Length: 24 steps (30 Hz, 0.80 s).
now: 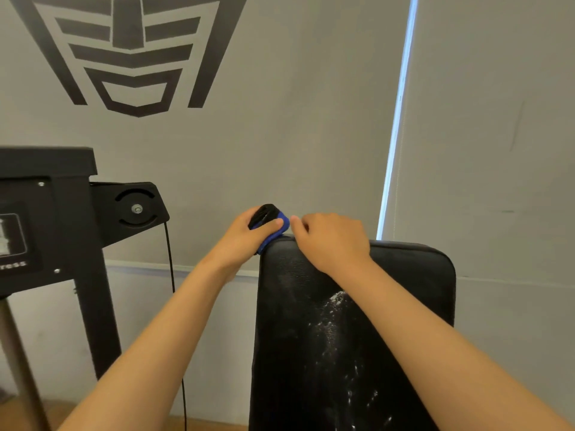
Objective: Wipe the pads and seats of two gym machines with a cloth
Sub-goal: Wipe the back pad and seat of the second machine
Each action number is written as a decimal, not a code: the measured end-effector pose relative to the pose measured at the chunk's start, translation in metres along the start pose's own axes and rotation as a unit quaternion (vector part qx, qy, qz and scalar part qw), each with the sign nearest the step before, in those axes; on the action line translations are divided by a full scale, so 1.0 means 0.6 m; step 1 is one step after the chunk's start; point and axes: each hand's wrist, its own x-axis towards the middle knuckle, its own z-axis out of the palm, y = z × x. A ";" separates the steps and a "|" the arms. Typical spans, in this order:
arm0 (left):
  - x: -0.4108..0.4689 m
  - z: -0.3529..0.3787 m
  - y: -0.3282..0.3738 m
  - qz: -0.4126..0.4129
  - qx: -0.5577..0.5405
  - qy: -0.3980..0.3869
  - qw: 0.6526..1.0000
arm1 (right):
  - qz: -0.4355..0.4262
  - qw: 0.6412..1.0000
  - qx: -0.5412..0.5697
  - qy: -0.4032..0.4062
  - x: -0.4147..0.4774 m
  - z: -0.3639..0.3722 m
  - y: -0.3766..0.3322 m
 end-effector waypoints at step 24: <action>-0.115 0.048 -0.126 -0.038 -0.222 0.172 0.959 | 0.022 0.994 -0.096 0.037 0.001 0.008 -0.007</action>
